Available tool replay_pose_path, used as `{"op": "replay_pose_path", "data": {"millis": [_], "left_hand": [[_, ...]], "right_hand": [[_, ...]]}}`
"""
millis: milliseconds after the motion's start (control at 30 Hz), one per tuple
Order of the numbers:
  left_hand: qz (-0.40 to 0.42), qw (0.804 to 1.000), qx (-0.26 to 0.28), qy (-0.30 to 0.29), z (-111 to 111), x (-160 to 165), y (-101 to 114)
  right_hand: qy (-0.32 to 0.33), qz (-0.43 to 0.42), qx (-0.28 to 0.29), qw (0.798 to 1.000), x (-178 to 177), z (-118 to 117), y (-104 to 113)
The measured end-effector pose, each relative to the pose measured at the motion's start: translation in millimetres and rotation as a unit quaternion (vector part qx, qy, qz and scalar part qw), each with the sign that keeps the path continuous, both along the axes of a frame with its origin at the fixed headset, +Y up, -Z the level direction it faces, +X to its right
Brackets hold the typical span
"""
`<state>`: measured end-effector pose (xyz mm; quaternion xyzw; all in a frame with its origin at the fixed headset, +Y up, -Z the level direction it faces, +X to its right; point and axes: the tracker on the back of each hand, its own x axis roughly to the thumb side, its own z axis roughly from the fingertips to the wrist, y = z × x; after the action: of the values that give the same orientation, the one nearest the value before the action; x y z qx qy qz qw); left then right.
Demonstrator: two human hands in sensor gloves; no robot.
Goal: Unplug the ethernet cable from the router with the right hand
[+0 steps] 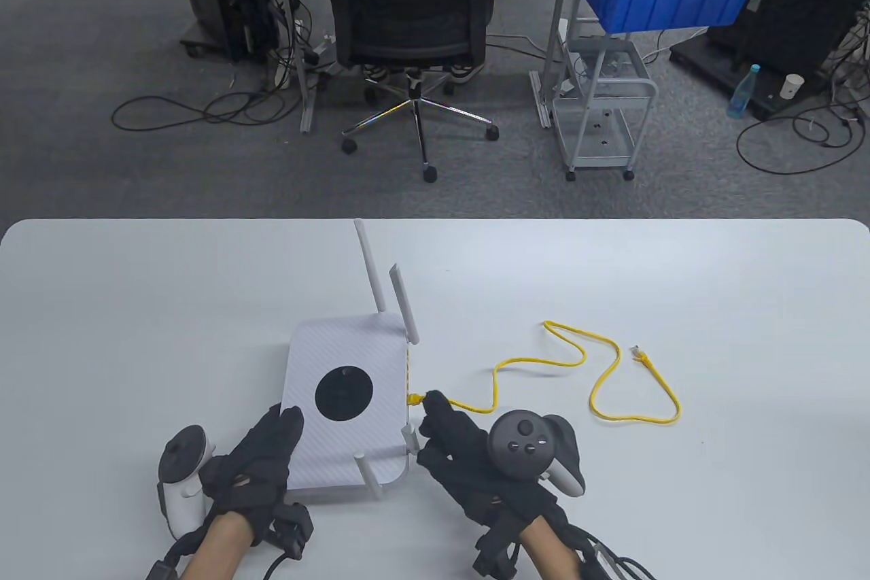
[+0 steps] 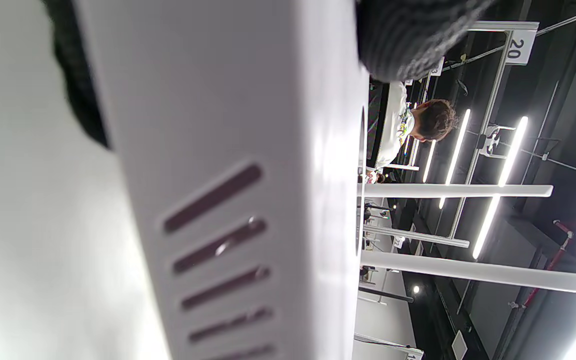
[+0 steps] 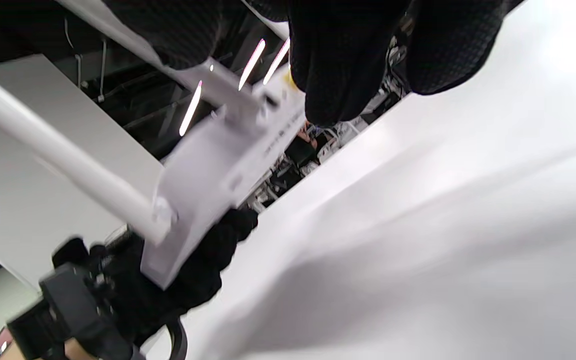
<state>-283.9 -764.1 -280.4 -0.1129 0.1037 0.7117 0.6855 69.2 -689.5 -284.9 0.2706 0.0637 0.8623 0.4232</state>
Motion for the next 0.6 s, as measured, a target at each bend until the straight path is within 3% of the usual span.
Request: {"op": "replay_pose_path", "data": {"millis": [133,200,300,467,600], "left_hand": [[-0.004,1.0,-0.002,0.002,0,-2,-1],[-0.006,1.0,-0.003,0.001,0,-1,-1],[-0.007,1.0,-0.004,-0.005,0,2,-2],[-0.019,1.0,0.007,-0.02,0,8,0],[-0.039,0.999,0.016,-0.035,0,13,1]], "right_hand": [[-0.089,-0.04,0.08,0.992,20,3,7],[-0.142,-0.022,0.135,0.98,24,5,9],[-0.172,0.053,0.191,0.965,19,6,5],[-0.163,0.168,0.173,0.957,4,1,-12],[-0.145,0.194,0.136,0.961,-4,-4,-21]]}}
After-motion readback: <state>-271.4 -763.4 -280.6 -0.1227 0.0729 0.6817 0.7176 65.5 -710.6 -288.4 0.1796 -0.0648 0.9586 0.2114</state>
